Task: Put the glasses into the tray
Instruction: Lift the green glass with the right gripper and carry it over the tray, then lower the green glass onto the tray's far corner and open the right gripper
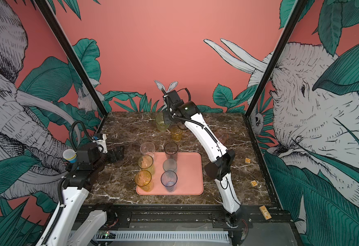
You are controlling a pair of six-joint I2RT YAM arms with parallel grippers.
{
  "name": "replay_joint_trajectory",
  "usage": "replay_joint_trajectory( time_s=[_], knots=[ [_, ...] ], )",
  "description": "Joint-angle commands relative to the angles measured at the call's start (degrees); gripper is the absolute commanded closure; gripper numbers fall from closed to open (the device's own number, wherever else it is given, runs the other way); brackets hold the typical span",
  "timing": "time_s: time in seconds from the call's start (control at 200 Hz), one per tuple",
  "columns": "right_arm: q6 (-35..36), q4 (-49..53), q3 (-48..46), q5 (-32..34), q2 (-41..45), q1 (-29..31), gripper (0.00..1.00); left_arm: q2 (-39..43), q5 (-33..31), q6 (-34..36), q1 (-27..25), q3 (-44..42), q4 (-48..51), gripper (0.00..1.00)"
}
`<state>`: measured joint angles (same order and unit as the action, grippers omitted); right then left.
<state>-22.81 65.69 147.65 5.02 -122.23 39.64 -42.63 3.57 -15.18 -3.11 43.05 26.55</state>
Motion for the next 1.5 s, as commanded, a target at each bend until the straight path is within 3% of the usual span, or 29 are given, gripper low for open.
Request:
replay_joint_trajectory(
  time_s=[0.0, 0.615, 1.031, 1.496],
  knots=[
    [1.0, 1.95, -2.07, 2.96, 5.52, 0.13, 1.0, 0.44, -0.63, 0.28, 0.03, 0.9, -0.65, 0.01],
    [2.59, 1.55, -21.76, 9.6, 24.15, -2.34, 1.0, 0.75, -0.63, -0.96, -0.01, -0.83, -3.52, 0.0],
    [-1.11, -8.21, -49.37, 8.8, 38.36, -5.35, 1.0, 0.73, -1.52, -1.17, -0.03, -0.86, -3.52, 0.0],
    [-4.51, -20.34, -71.86, 6.09, 42.03, -5.82, 1.0, 1.66, -2.36, -2.22, -0.09, -2.04, -3.71, 0.01]
  ],
)
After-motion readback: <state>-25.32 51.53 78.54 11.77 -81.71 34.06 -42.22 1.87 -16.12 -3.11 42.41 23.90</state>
